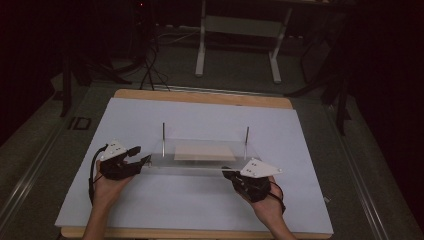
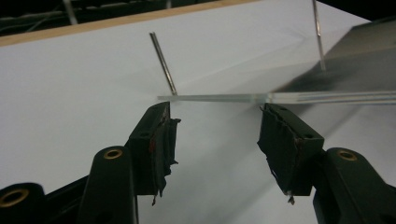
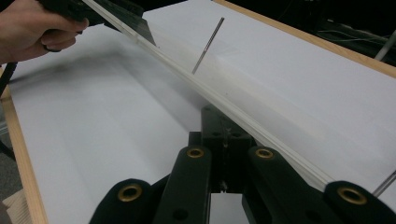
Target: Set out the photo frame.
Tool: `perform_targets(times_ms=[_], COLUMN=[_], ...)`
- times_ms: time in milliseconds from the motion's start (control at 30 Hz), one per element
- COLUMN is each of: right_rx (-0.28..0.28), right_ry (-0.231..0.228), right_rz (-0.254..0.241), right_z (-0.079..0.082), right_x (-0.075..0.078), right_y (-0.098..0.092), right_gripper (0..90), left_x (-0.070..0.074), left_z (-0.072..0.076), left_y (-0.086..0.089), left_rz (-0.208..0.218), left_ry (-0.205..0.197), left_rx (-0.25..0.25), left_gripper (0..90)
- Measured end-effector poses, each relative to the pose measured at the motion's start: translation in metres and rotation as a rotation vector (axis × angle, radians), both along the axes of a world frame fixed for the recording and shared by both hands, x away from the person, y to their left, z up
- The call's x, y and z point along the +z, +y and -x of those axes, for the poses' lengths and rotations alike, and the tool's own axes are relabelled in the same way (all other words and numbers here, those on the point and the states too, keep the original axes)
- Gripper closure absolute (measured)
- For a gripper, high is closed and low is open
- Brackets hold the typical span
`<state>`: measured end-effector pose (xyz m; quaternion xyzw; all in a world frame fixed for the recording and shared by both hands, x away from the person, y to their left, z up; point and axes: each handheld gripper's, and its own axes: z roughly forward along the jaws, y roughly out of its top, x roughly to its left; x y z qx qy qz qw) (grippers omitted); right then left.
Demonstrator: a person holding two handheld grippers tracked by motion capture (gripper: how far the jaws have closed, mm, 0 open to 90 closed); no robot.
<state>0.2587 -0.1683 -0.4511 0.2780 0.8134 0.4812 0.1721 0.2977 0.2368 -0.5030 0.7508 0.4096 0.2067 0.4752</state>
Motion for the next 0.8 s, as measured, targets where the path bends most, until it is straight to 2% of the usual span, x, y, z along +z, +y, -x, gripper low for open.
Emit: perform_targets(times_ms=[167, 200, 233, 267, 300, 333, 367, 433, 467, 567, 700, 800], right_rx=[-0.002, -0.002, -0.004, -0.004, -0.004, -0.004, -0.004, -0.005, -0.003, -0.002, -0.001, -0.003], right_ry=[-0.001, -0.004, -0.003, -0.002, -0.002, -0.002, -0.002, -0.002, -0.002, -0.004, -0.004, -0.004], right_rz=[-0.001, -0.001, -0.003, -0.004, -0.004, -0.004, -0.004, -0.006, -0.006, -0.005, -0.005, -0.008], right_z=[-0.001, -0.001, -0.001, -0.002, -0.002, -0.002, -0.002, -0.002, -0.003, -0.003, -0.003, -0.003], right_x=[0.001, 0.001, 0.001, 0.002, 0.002, 0.002, 0.002, 0.002, 0.003, 0.003, 0.003, 0.003], right_y=[-0.001, -0.001, -0.001, -0.002, -0.002, -0.002, -0.002, -0.002, -0.002, -0.002, -0.002, -0.002], right_gripper=[90.0, 90.0, 90.0, 90.0, 90.0, 90.0, 90.0, 90.0, 90.0, 90.0, 90.0, 90.0], left_x=[-0.001, 0.0, 0.0, 0.002, 0.002, 0.003, 0.003, 0.006, 0.006, 0.006, 0.008, 0.007], left_z=[0.0, 0.0, 0.0, 0.001, 0.001, 0.001, 0.001, 0.0, -0.002, -0.005, -0.006, -0.007], left_y=[-0.007, -0.011, -0.011, -0.015, -0.015, -0.019, -0.019, -0.022, -0.024, -0.026, -0.032, -0.036], left_rz=[-0.029, -0.047, -0.047, -0.05, -0.05, -0.05, -0.05, -0.043, -0.017, -0.013, -0.034, -0.04], left_ry=[-0.009, -0.024, -0.024, -0.042, -0.042, -0.065, -0.065, -0.082, -0.101, -0.109, -0.128, -0.134], left_rx=[-0.038, -0.052, -0.052, -0.065, -0.065, -0.068, -0.068, -0.082, -0.112, -0.13, -0.145, -0.148], left_gripper=[41.8, 40.3, 39.6, 39.6, 38.5, 36.7, 36.0, 35.3, 34.4, 32.5, 32.8, 38.8])
